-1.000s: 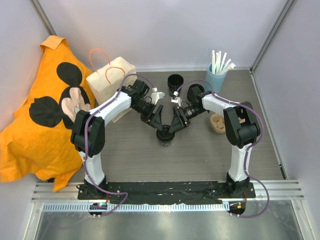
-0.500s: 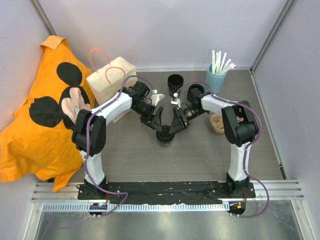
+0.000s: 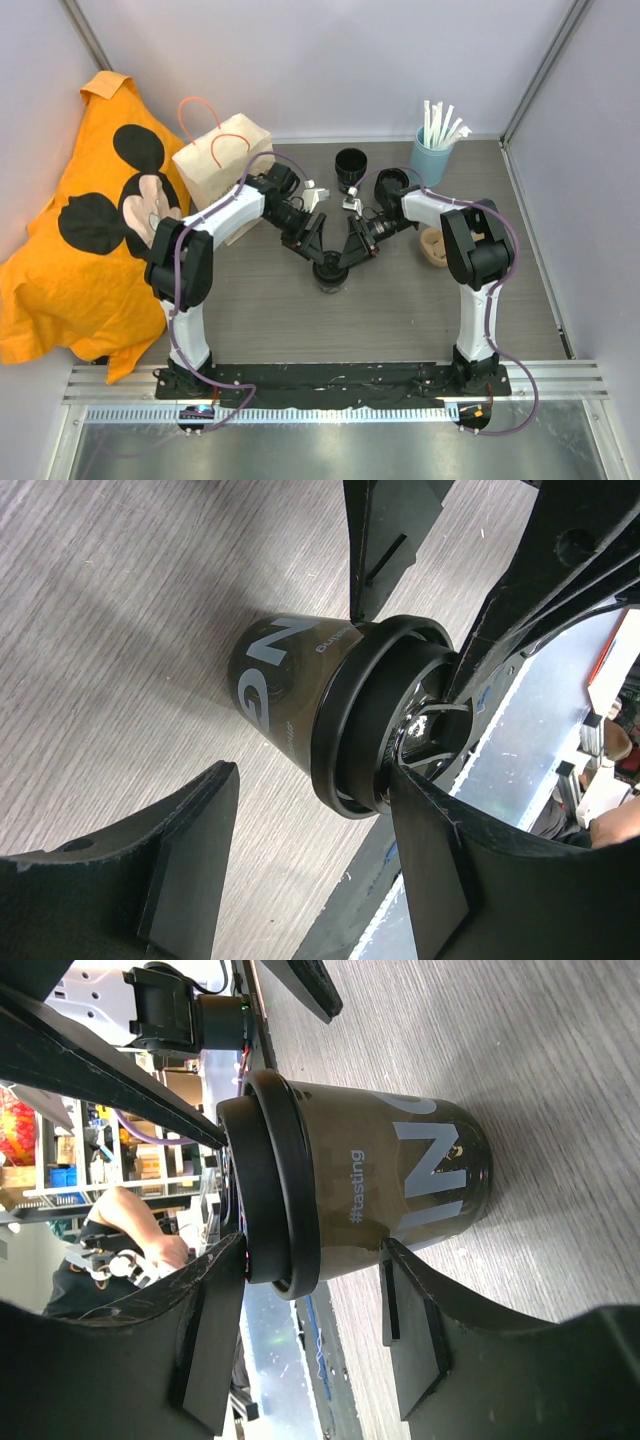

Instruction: Pack the takeout coffee

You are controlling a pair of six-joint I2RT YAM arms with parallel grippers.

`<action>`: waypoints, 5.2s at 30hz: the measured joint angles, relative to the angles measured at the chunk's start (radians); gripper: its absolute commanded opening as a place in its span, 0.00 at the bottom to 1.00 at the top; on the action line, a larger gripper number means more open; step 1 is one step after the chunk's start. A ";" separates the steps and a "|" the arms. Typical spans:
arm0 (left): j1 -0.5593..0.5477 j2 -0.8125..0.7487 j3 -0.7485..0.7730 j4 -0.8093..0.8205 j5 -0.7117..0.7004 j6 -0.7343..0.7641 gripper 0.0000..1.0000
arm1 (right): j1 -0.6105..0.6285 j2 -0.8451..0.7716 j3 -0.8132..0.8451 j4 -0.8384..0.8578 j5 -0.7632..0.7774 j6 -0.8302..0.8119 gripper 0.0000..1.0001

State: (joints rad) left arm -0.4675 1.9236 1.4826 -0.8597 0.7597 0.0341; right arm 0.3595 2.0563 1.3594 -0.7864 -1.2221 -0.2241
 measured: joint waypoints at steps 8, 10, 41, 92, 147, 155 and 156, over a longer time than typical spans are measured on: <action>-0.002 0.012 0.000 -0.001 0.012 -0.006 0.64 | -0.002 0.002 -0.016 0.029 -0.003 0.052 0.59; -0.002 0.013 0.000 -0.001 0.017 -0.007 0.64 | -0.002 0.001 -0.016 0.031 -0.002 0.059 0.60; 0.005 0.036 0.106 0.015 0.056 0.003 0.65 | 0.003 -0.021 0.047 0.034 0.043 0.055 0.73; -0.014 0.060 0.052 0.065 0.063 0.031 0.64 | 0.013 -0.058 -0.004 0.048 0.105 0.100 0.60; 0.023 -0.142 -0.123 -0.122 0.146 0.099 0.76 | 0.014 -0.116 -0.042 0.025 0.122 0.045 0.75; 0.023 -0.177 -0.139 -0.092 0.146 0.066 0.88 | 0.014 -0.119 -0.050 0.026 0.124 0.043 0.75; 0.026 -0.177 -0.149 -0.076 0.145 0.053 0.88 | 0.014 -0.121 -0.052 0.026 0.125 0.043 0.75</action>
State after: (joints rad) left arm -0.4419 1.7470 1.3338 -0.9352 0.9051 0.0868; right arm 0.3740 1.9358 1.3071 -0.7601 -1.0973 -0.1806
